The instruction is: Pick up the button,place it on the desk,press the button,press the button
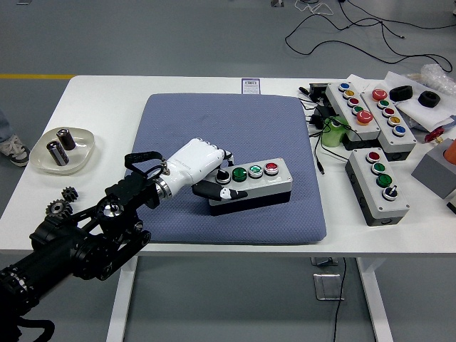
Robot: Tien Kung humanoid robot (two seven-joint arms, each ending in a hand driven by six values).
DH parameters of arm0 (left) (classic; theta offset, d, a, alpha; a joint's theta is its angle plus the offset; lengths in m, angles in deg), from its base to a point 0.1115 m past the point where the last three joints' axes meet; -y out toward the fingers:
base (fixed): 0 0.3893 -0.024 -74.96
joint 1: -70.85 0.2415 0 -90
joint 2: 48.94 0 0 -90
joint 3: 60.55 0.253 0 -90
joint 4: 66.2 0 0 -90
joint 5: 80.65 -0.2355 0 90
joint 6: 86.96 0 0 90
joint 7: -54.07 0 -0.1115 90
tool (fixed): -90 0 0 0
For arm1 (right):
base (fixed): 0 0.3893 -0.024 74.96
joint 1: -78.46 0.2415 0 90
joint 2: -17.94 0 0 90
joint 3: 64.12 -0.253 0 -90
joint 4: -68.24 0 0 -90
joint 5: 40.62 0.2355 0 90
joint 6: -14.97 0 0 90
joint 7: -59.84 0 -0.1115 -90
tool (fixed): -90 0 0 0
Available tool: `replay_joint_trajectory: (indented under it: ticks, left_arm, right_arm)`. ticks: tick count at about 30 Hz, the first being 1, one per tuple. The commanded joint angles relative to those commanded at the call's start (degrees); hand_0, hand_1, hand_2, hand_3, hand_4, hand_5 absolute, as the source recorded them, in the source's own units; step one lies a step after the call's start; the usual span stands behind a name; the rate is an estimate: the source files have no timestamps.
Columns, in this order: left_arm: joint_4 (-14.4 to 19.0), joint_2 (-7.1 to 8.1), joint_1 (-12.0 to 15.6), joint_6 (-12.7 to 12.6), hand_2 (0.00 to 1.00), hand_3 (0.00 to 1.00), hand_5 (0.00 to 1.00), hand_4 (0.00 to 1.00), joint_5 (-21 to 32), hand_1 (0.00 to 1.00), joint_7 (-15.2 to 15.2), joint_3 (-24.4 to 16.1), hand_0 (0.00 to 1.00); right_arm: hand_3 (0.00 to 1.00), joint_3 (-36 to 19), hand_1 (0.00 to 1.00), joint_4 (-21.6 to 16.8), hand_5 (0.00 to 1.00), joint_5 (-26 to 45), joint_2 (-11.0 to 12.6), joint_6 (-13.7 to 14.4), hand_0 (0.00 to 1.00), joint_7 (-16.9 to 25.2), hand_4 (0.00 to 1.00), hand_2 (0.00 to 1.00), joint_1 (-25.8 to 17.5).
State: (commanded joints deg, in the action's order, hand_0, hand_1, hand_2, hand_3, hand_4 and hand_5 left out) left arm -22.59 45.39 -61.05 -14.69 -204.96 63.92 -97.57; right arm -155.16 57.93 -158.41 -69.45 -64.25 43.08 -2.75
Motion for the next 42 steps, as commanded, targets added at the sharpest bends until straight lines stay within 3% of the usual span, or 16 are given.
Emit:
replay_joint_trajectory:
  ticks: [5,6,11,12,14,20,29,30,35,36,41,42]
  left_arm:
    - [0.1,0.37,0.3,-0.1,0.621,0.840,0.002,0.515,1.4,0.448,0.9,-0.5,0.416]
    - [0.2,0.41,0.4,-0.3,0.819,0.922,0.114,0.634,1.4,0.555,0.9,-0.7,0.509]
    - [0.6,0.57,0.4,-1.5,0.819,0.922,0.114,0.634,1.0,0.555,1.1,-1.2,0.509]
    - [0.8,0.62,0.3,-1.8,0.891,0.938,0.126,0.638,0.6,0.602,1.0,-1.3,0.529]
    - [1.0,0.69,0.3,-2.0,0.891,0.938,0.126,0.638,0.4,0.602,1.0,-1.5,0.529]
    - [3.1,1.32,0.9,-0.4,0.911,0.947,0.122,0.638,0.0,0.633,1.9,-2.8,0.529]
    - [13.0,3.01,3.6,3.2,0.930,0.945,0.129,0.642,-3.8,0.670,0.4,-7.6,0.522]
    - [14.4,3.21,4.1,4.0,0.910,0.922,0.265,0.743,-4.1,0.684,0.2,-8.3,0.494]
    - [18.4,3.73,5.1,6.4,0.910,0.922,0.265,0.743,-5.1,0.684,-0.6,-10.1,0.494]
    - [19.3,3.88,5.2,6.6,0.796,0.859,0.363,0.785,-5.2,0.657,-0.8,-10.1,0.475]
    - [23.3,4.37,5.6,2.8,0.796,0.859,0.363,0.785,-4.1,0.657,-2.4,-9.0,0.475]
    - [24.5,4.35,5.7,1.3,0.105,0.690,0.998,0.779,-2.7,0.021,-3.7,-8.7,0.188]
  right_arm:
    - [0.625,0.1,0.651,0.0,0.170,0.2,0.0,0.0,0.674,0.0,0.309,0.677,0.1]
    - [0.626,0.0,0.652,0.0,0.170,0.2,0.0,0.1,0.674,0.0,0.309,0.678,0.1]
    - [0.626,-0.1,0.652,0.0,0.170,0.1,-0.1,0.1,0.674,0.0,0.309,0.678,0.1]
    - [0.626,-0.1,0.653,0.0,0.169,0.1,-0.1,0.1,0.674,0.0,0.309,0.679,0.1]
    - [0.626,-0.1,0.653,0.0,0.169,0.1,-0.1,0.1,0.674,0.0,0.309,0.679,0.1]
    - [0.626,0.1,0.653,0.0,0.169,0.4,-0.1,0.1,0.674,0.0,0.309,0.679,0.2]
    - [0.626,-0.4,0.653,0.0,0.169,0.0,0.0,0.0,0.674,0.1,0.309,0.679,0.3]
    - [0.626,-0.4,0.654,0.0,0.172,0.0,0.0,0.0,0.674,0.1,0.310,0.680,0.3]
    - [0.626,-0.5,0.654,0.0,0.172,0.0,-0.1,0.0,0.674,0.1,0.310,0.680,0.3]
    - [0.626,-0.6,0.654,0.0,0.172,-0.1,-0.1,0.0,0.674,0.1,0.310,0.680,0.3]
    - [0.626,-0.7,0.654,0.0,0.172,-0.2,-0.1,0.0,0.674,0.1,0.310,0.680,0.3]
    - [0.626,-0.6,0.654,0.0,0.172,-0.2,-0.1,0.0,0.674,0.1,0.310,0.680,0.3]
